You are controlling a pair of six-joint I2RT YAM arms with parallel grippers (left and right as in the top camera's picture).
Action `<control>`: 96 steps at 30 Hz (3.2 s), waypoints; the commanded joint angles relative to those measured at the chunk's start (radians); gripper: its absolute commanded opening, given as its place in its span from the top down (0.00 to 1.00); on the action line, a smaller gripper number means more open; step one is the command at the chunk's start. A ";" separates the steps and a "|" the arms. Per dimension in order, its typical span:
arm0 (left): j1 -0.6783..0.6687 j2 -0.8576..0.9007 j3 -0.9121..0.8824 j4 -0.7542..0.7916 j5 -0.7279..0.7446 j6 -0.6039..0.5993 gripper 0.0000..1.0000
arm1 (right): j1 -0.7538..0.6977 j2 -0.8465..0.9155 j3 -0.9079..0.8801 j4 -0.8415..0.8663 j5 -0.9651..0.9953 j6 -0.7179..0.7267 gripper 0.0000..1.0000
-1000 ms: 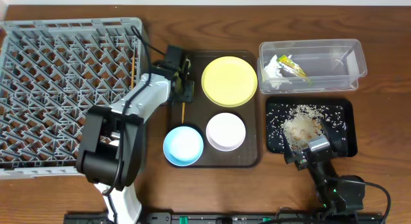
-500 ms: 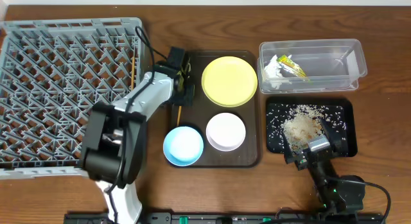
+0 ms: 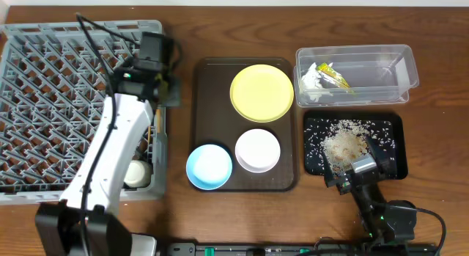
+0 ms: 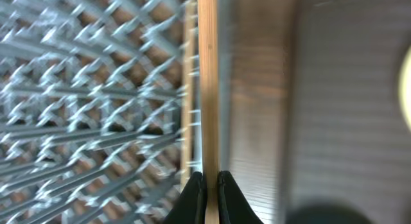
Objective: Sort waste into correct bins and load items into the dishwasher
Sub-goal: 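Carry chopsticks with left gripper into dish rack and release, then reach left gripper to the white bowl and grasp its rim, then lift white bowl with left gripper and set it in dish rack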
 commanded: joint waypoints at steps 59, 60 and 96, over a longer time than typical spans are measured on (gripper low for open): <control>-0.437 0.349 -0.032 -0.046 0.376 -0.122 0.70 | -0.008 -0.006 -0.005 0.001 0.005 0.013 0.01; -0.437 0.349 -0.032 -0.037 0.396 -0.122 0.75 | -0.008 -0.006 -0.005 0.001 0.005 0.013 0.01; -0.125 -0.050 0.015 -0.249 -0.937 -0.217 0.94 | -0.008 -0.006 -0.005 0.001 0.005 0.013 0.01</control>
